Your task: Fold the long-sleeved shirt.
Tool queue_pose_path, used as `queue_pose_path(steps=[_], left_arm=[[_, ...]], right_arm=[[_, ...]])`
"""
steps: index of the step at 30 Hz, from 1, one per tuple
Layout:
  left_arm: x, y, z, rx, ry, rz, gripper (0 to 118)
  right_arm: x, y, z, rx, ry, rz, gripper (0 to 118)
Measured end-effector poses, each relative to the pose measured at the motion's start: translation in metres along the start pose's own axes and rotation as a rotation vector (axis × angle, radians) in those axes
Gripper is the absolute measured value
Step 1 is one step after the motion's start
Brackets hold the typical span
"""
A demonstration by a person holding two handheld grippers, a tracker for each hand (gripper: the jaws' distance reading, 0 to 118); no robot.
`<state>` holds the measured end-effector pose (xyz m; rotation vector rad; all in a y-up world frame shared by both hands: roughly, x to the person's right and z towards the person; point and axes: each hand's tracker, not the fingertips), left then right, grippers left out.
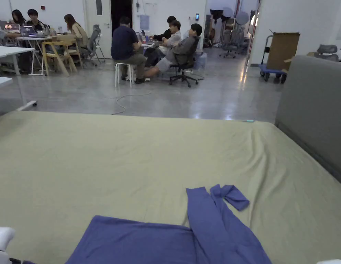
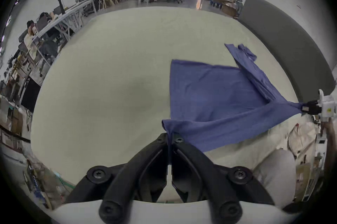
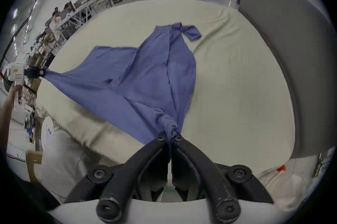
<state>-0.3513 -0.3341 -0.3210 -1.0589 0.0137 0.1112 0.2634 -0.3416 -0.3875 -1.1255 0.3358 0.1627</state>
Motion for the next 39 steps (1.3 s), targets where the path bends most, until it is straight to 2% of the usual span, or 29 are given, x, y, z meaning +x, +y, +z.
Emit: queue_pose_path(steps=[6,14,16,17,18,19,20,21,22,23,25,28,29,30,31,32,33,35,37,38,39], left_arm=[[0.006,-0.071,-0.018,-0.085,0.001,-0.01,0],[0.001,-0.119,-0.103,-0.236,0.059,0.025,0],[0.003,-0.121,-0.106,-0.175,0.08,0.032,0],[0.004,-0.118,-0.106,-0.184,0.079,0.032,1],[0.003,-0.117,-0.104,-0.185,0.077,0.047,5],[0.0,-0.114,-0.102,-0.193,0.066,0.08,17],[-0.002,-0.107,-0.095,-0.222,0.061,0.117,46],[-0.002,-0.1,-0.081,-0.231,0.066,0.142,97],[-0.004,-0.093,-0.065,-0.235,0.017,0.17,112],[-0.005,-0.088,-0.051,-0.189,-0.061,0.222,118],[-0.004,-0.078,-0.019,-0.016,-0.149,0.319,117],[0.022,-0.073,0.01,0.041,-0.144,0.332,117],[0.029,-0.074,0.009,0.014,-0.109,0.311,112],[0.033,-0.069,-0.013,-0.024,-0.052,0.272,74],[0.043,-0.069,-0.021,-0.05,0.0,0.206,12],[0.052,-0.072,-0.029,-0.056,0.003,0.191,0],[0.053,-0.072,-0.032,-0.055,-0.028,0.214,0],[0.044,-0.066,-0.05,-0.094,-0.154,0.252,0],[0.049,-0.057,-0.046,-0.086,-0.14,0.248,0],[0.06,-0.055,-0.038,-0.071,-0.119,0.229,0],[0.063,-0.049,-0.034,-0.048,-0.088,0.201,0]], right_arm=[[-0.008,-0.063,-0.035,-0.097,-0.064,0.058,0],[-0.001,-0.087,-0.095,-0.187,-0.071,-0.002,0],[-0.003,-0.082,-0.096,-0.18,-0.083,-0.001,0],[-0.003,-0.079,-0.097,-0.188,-0.088,0.001,5],[-0.002,-0.076,-0.099,-0.193,-0.091,0.002,24],[-0.001,-0.073,-0.099,-0.206,-0.099,-0.013,54],[0.0,-0.066,-0.09,-0.261,-0.173,-0.042,85],[-0.001,-0.058,-0.076,-0.312,-0.245,-0.085,103],[-0.003,-0.055,-0.054,-0.248,-0.257,-0.085,103],[-0.006,-0.05,-0.03,-0.112,-0.173,-0.068,103],[-0.008,-0.038,0.008,0.036,-0.044,-0.099,103],[-0.015,-0.021,0.017,0.078,-0.054,-0.135,103],[-0.019,-0.015,0.011,0.07,-0.046,-0.145,103],[-0.023,-0.012,0.004,0.073,-0.031,-0.147,90],[-0.028,-0.008,-0.005,0.094,0.009,-0.142,50],[-0.034,0.0,-0.021,0.075,0.017,-0.143,0],[-0.039,0.009,-0.031,0.048,0.036,-0.147,0],[-0.053,0.047,-0.05,0.033,0.02,-0.054,0],[-0.07,0.095,-0.072,0.081,0.039,-0.017,0],[-0.078,0.125,-0.081,0.107,0.059,0.013,9],[-0.086,0.156,-0.092,0.138,0.058,0.045,55]])
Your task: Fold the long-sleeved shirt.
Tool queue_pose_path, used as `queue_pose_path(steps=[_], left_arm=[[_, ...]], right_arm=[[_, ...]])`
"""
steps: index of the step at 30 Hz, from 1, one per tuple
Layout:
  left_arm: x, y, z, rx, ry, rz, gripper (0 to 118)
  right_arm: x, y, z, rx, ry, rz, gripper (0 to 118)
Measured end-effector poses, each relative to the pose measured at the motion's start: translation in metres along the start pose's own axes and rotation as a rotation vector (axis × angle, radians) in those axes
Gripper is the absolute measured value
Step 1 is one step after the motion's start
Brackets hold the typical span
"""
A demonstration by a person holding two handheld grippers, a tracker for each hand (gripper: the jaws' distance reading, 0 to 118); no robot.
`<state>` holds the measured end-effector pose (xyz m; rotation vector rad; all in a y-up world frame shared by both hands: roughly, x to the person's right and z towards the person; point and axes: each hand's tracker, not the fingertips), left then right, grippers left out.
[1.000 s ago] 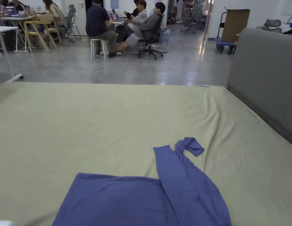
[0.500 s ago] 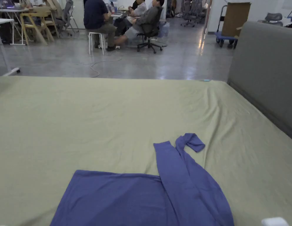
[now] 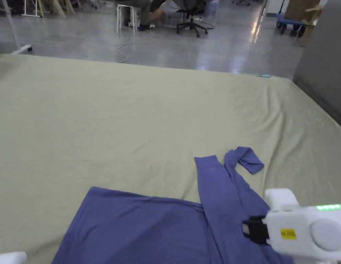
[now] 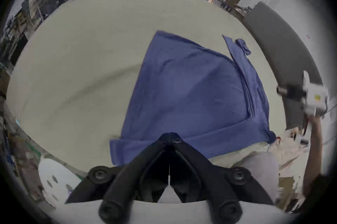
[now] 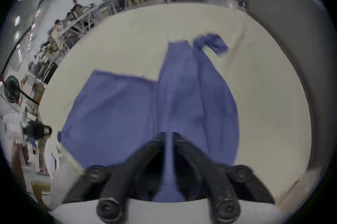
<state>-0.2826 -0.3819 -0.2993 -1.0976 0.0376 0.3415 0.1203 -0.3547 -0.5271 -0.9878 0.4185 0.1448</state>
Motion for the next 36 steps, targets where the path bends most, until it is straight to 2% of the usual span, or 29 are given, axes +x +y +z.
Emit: queue_pose_path(steps=[1,2,4,6,7,8,9,10,11,12,13,14,16,18,20,23,26,27,30,33,36], left_arm=[[0.005,0.005,0.004,0.018,0.02,-0.026,0],[0.01,0.009,0.007,0.032,0.035,-0.041,0],[-0.005,0.028,0.004,0.055,0.041,-0.06,0],[-0.004,0.036,0.005,0.066,0.059,-0.073,0],[-0.003,0.038,0.002,0.064,0.064,-0.078,0],[-0.003,0.041,0.002,0.064,0.066,-0.076,0],[-0.004,0.043,0.001,0.062,0.066,-0.073,0],[-0.005,0.044,0.0,0.057,0.062,-0.072,0],[-0.006,0.043,-0.003,0.051,0.06,-0.07,0],[-0.007,0.043,-0.004,0.047,0.059,-0.066,0],[-0.008,0.043,-0.005,0.043,0.05,-0.06,0],[-0.01,0.042,-0.006,0.04,0.025,-0.05,0],[-0.01,0.038,-0.013,0.017,-0.041,-0.005,0],[-0.01,0.035,-0.017,0.004,-0.05,0.018,0],[-0.006,0.029,-0.015,0.003,-0.071,0.019,0],[0.003,0.021,-0.003,0.025,-0.082,0.005,0],[0.008,0.014,0.009,0.05,-0.082,-0.017,0],[0.011,0.011,0.014,0.053,-0.081,-0.022,0],[0.017,0.004,0.019,0.058,-0.086,-0.035,0],[0.022,-0.002,0.021,0.05,-0.087,-0.038,0],[0.027,-0.007,0.025,0.043,-0.098,-0.043,0]], right_arm=[[-0.006,0.03,-0.02,0.026,-0.01,0.021,98],[-0.01,0.057,-0.048,0.023,-0.021,0.026,118],[-0.012,0.105,-0.097,0.046,0.015,0.045,117],[-0.008,0.135,-0.158,-0.08,-0.044,-0.006,117],[-0.007,0.145,-0.186,-0.152,-0.081,0.0,116],[-0.005,0.147,-0.208,-0.227,-0.116,0.018,109],[-0.004,0.146,-0.229,-0.284,-0.163,0.033,76],[-0.002,0.145,-0.243,-0.337,-0.205,0.031,57],[0.002,0.142,-0.247,-0.379,-0.23,0.028,53],[0.005,0.141,-0.239,-0.339,-0.094,-0.047,26],[0.006,0.146,-0.229,-0.309,-0.149,-0.054,10],[0.006,0.147,-0.219,-0.279,-0.082,-0.076,0],[0.009,0.146,-0.187,-0.234,-0.02,-0.073,0],[-0.001,0.15,-0.15,-0.176,-0.041,0.03,0],[-0.003,0.137,-0.097,-0.088,-0.037,0.077,0],[-0.001,0.09,-0.015,-0.017,0.042,0.088,0],[0.002,0.016,0.045,-0.033,0.037,0.087,0],[0.003,-0.009,0.055,-0.085,0.036,0.094,0],[0.02,-0.088,0.05,-0.253,0.049,0.043,0],[0.031,-0.15,0.024,-0.354,-0.04,0.002,0],[0.038,-0.185,-0.001,-0.42,-0.051,-0.046,0]])
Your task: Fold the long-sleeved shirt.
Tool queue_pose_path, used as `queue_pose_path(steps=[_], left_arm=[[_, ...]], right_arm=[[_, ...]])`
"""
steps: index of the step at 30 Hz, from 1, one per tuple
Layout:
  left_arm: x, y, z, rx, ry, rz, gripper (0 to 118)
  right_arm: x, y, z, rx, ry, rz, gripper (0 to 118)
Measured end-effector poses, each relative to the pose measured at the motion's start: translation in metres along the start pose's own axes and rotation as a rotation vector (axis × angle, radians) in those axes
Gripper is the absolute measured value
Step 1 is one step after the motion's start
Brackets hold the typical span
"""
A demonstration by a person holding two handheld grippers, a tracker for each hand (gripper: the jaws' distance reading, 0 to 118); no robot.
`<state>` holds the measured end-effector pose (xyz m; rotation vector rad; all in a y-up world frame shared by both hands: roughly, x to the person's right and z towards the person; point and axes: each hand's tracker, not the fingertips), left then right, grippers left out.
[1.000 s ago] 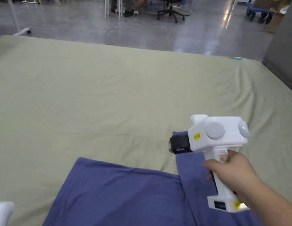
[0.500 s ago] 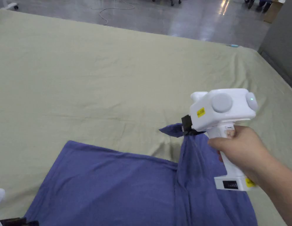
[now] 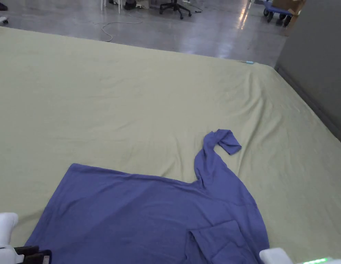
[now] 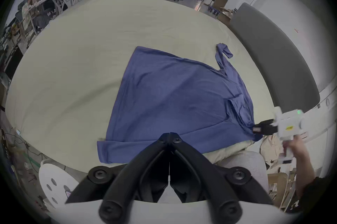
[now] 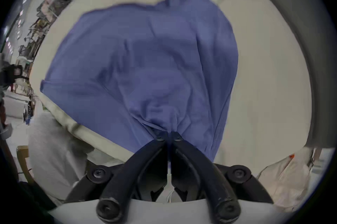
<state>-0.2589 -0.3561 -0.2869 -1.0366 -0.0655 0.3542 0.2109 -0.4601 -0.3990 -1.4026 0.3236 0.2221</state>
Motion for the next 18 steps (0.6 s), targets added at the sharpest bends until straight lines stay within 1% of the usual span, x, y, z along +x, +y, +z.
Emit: queue_pose_path(steps=[1,2,3,4,5,6,7,8,10,11,13,14,15,16,17,18], left_arm=[[0.003,-0.001,0.002,-0.001,0.002,-0.006,0],[0.005,-0.002,0.004,0.001,0.005,-0.013,0],[0.006,-0.002,0.007,0.005,0.006,-0.017,0],[0.007,-0.003,0.01,0.009,0.005,-0.018,0],[0.008,-0.003,0.012,0.013,0.004,-0.018,0],[0.009,-0.004,0.015,0.018,0.001,-0.018,0],[0.009,-0.003,0.017,0.022,0.001,-0.018,0],[0.009,-0.003,0.018,0.024,0.003,-0.021,0],[0.011,-0.004,0.017,0.023,0.018,-0.033,0],[0.01,-0.003,0.017,0.023,0.025,-0.033,0],[0.009,-0.003,0.012,0.017,0.028,-0.027,0],[0.008,-0.002,0.009,0.012,0.027,-0.021,0],[0.007,0.0,0.005,0.009,0.03,-0.017,0],[0.007,0.002,0.0,0.011,0.036,-0.016,0],[0.006,0.005,-0.006,0.019,0.04,-0.02,0],[0.004,0.01,-0.014,0.046,0.045,-0.027,0]], right_arm=[[0.002,-0.001,-0.008,-0.002,0.006,-0.008,2],[0.002,0.001,-0.004,0.026,0.021,-0.025,6],[0.001,0.006,0.002,0.03,0.011,-0.024,22],[0.0,0.011,0.011,0.027,-0.003,-0.026,53],[-0.004,0.014,0.027,0.066,-0.04,-0.02,89],[-0.008,0.022,0.046,0.136,-0.07,0.015,113],[-0.011,0.024,0.063,0.209,-0.087,0.06,114],[-0.013,0.026,0.085,0.281,-0.068,0.049,114],[-0.016,0.031,0.117,0.376,0.004,-0.035,114],[-0.019,0.03,0.125,0.415,0.044,-0.057,114],[-0.03,0.027,0.128,0.414,0.101,-0.062,112],[-0.036,0.023,0.125,0.413,0.095,-0.045,100],[-0.044,0.02,0.121,0.416,0.089,-0.023,56],[-0.052,0.018,0.114,0.411,0.052,0.004,7],[-0.058,0.017,0.1,0.391,0.062,-0.026,0],[-0.06,0.021,0.093,0.397,0.021,0.013,0]])
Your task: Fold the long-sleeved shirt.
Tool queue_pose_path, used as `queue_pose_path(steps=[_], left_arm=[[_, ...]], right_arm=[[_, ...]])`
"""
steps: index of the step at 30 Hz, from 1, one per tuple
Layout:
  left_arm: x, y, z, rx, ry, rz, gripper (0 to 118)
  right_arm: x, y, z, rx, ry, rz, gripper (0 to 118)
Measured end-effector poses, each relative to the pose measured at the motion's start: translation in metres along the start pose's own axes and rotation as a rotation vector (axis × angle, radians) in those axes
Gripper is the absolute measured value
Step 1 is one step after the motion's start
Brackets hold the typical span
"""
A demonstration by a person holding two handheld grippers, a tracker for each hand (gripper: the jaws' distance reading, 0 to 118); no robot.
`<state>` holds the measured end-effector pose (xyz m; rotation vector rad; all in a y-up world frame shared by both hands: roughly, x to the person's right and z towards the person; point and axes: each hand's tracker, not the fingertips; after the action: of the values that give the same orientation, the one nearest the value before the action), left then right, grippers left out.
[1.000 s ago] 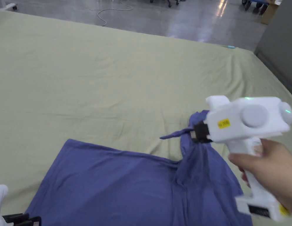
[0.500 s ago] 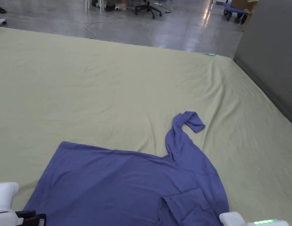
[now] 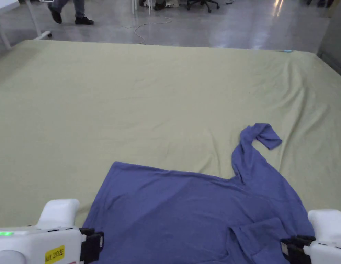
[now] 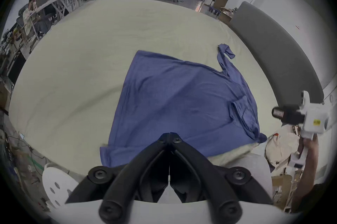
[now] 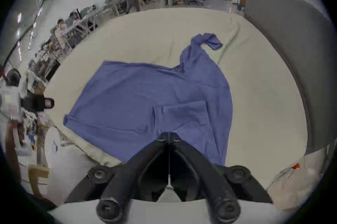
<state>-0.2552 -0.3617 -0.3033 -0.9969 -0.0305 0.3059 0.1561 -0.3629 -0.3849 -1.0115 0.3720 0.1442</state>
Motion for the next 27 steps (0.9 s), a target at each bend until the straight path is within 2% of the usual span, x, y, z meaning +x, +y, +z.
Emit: queue_pose_path(steps=[1,2,3,4,5,7,9,11,13,14,16,17,18,19,20,21,22,23,24,25,27], left_arm=[[-0.004,0.007,-0.011,0.017,0.012,-0.009,0],[-0.005,0.016,-0.022,0.026,0.026,-0.02,3],[-0.007,0.027,-0.033,0.035,0.043,-0.023,34],[-0.01,0.044,-0.047,0.058,0.065,-0.041,80],[-0.012,0.063,-0.066,0.053,0.082,-0.06,118],[-0.021,0.1,-0.095,0.046,0.093,-0.054,114],[-0.031,0.136,-0.147,0.043,0.165,-0.067,116],[-0.043,0.162,-0.193,-0.005,0.243,-0.055,115],[-0.047,0.171,-0.231,-0.067,0.296,-0.086,103],[-0.05,0.173,-0.25,-0.076,0.327,-0.126,88],[-0.058,0.169,-0.27,-0.134,0.341,-0.158,84],[-0.053,0.166,-0.262,-0.086,0.317,-0.138,75],[-0.045,0.167,-0.252,-0.055,0.331,-0.152,41],[-0.04,0.166,-0.246,-0.054,0.313,-0.182,17],[-0.031,0.164,-0.231,-0.031,0.291,-0.203,8],[-0.023,0.163,-0.218,-0.032,0.27,-0.206,8],[-0.019,0.162,-0.209,-0.032,0.221,-0.19,1],[-0.016,0.161,-0.201,-0.046,0.215,-0.172,1],[-0.013,0.16,-0.193,-0.048,0.209,-0.164,1],[-0.027,0.17,-0.199,-0.044,0.201,-0.154,1],[-0.03,0.174,-0.185,-0.027,0.185,-0.134,1]], right_arm=[[0.001,-0.001,-0.006,-0.011,0.028,-0.014,0],[0.003,-0.001,-0.012,-0.021,0.089,-0.066,0],[0.007,0.0,-0.016,-0.019,0.125,-0.125,0],[0.011,-0.003,-0.012,-0.018,0.162,-0.167,0],[0.015,-0.001,-0.014,-0.021,0.18,-0.179,0],[0.019,0.003,-0.019,-0.017,0.143,-0.164,0],[0.029,0.006,-0.021,-0.02,0.079,-0.141,0],[0.036,0.01,-0.025,-0.04,0.048,-0.15,0],[0.044,0.012,-0.026,-0.043,0.047,-0.164,0],[0.049,0.014,-0.029,-0.047,0.046,-0.175,0],[0.057,0.028,-0.033,-0.064,0.045,-0.183,0],[0.064,0.037,-0.039,-0.082,0.021,-0.173,0],[0.071,0.049,-0.045,-0.079,-0.021,-0.143,0],[0.078,0.062,-0.052,-0.058,-0.051,-0.122,4],[0.085,0.08,-0.059,-0.042,-0.064,-0.108,11],[0.094,0.094,-0.069,-0.026,-0.078,-0.093,11],[0.106,0.108,-0.087,-0.018,-0.09,-0.113,50],[0.118,0.12,-0.108,-0.027,-0.138,-0.11,96],[0.125,0.13,-0.128,0.043,-0.095,-0.125,117],[0.14,0.135,-0.15,-0.067,-0.138,-0.118,115],[0.162,0.137,-0.184,-0.191,-0.17,-0.208,115]])
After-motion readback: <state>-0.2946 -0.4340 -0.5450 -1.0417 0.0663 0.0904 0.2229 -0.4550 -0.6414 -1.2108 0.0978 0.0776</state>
